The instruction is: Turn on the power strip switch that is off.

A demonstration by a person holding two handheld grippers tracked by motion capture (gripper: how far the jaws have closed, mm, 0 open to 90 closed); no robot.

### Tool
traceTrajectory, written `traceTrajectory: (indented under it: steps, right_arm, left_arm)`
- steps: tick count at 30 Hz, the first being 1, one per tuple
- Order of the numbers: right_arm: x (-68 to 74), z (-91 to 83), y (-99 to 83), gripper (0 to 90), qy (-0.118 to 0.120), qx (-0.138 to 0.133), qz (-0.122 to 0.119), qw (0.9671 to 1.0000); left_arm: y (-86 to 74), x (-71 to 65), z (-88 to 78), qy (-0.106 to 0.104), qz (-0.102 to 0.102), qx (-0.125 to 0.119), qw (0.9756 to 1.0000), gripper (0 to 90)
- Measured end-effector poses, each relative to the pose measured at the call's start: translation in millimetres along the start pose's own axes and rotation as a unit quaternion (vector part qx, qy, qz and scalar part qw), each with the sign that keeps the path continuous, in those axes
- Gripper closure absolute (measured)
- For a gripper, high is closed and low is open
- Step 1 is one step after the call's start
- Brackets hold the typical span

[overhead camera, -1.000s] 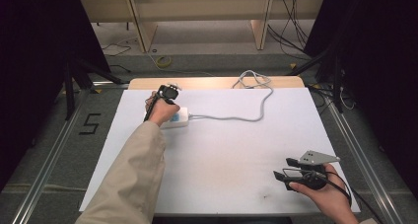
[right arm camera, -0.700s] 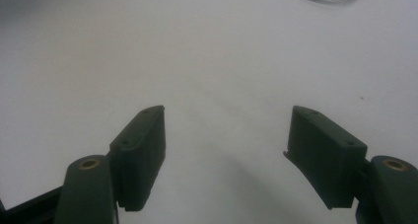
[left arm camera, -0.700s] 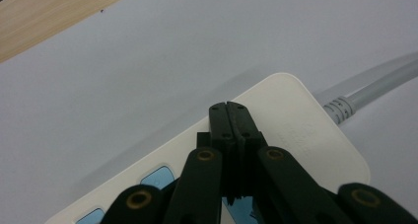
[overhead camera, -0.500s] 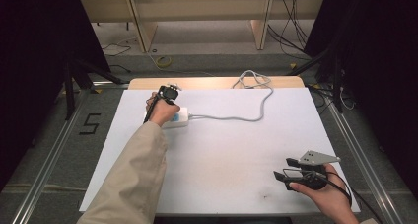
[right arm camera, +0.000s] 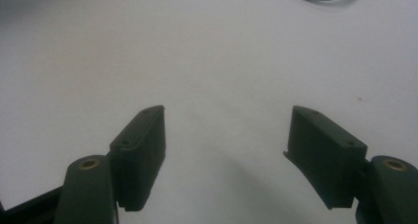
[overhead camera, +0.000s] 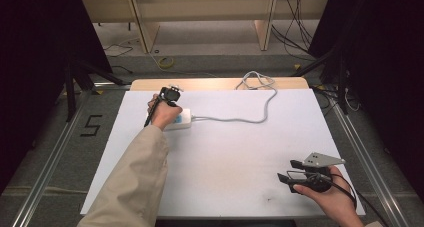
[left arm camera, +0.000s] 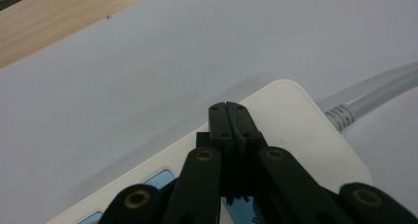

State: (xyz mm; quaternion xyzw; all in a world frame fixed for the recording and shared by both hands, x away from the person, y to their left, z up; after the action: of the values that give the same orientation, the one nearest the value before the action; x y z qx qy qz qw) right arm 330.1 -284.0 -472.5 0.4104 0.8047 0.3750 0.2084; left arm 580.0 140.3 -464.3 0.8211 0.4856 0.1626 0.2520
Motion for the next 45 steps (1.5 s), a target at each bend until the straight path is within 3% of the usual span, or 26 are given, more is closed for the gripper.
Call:
traceTrajectory:
  steps: [4, 15, 21, 26, 31, 39, 45]
  right_arm:
    - [-0.1, -0.1, 0.0, 31.3, 0.000, -0.001, 0.001, 1.0000]
    - [0.5, 0.2, 0.5, 31.3, 0.000, -0.001, -0.001, 1.0000]
    - [0.9, 0.5, 0.8, 31.2, -0.001, -0.001, -0.002, 1.0000]
    - [1.0, 0.6, 0.9, 31.3, -0.001, 0.000, -0.001, 1.0000]
    - [1.1, 0.9, 0.9, 31.2, 0.000, 0.000, 0.000, 1.0000]
    - [0.8, 1.3, 0.8, 31.2, 0.001, 0.000, 0.000, 1.0000]
    - [-0.2, 0.7, 1.1, 31.1, -0.001, -0.001, 0.001, 1.0000]
  left_arm:
    - [-0.3, 0.4, -2.0, -0.008, -0.006, -0.004, 0.9999, 84.3]
    - [3.1, -2.1, -25.1, -0.012, -0.009, -0.052, 0.9985, 74.6]
    - [-3.3, -5.1, -33.1, -0.022, -0.011, -0.064, 0.9976, 62.2]
    - [-9.0, -6.3, -40.2, 0.003, 0.010, -0.075, 0.9971, 45.9]
    - [-13.9, -8.7, -48.0, -0.016, -0.010, -0.090, 0.9957, 38.3]
    - [-21.9, -13.9, -63.1, -0.033, -0.013, -0.094, 0.9949, 26.9]
    - [-30.5, -15.3, -73.8, -0.043, -0.008, -0.098, 0.9942, 24.3]
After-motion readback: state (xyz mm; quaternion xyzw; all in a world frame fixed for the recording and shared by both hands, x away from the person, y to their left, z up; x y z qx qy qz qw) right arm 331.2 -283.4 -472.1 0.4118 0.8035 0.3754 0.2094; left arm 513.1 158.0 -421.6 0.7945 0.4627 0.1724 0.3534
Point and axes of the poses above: each handheld gripper's, and its own axes: z roughly forward along the jaws, y roughly out of its top, x roughly to its left, the point moved 2 cm from there along z, roughly forward along the jaws, and after that the axes turned 7 degrees about -y, right-handed, at the moved point
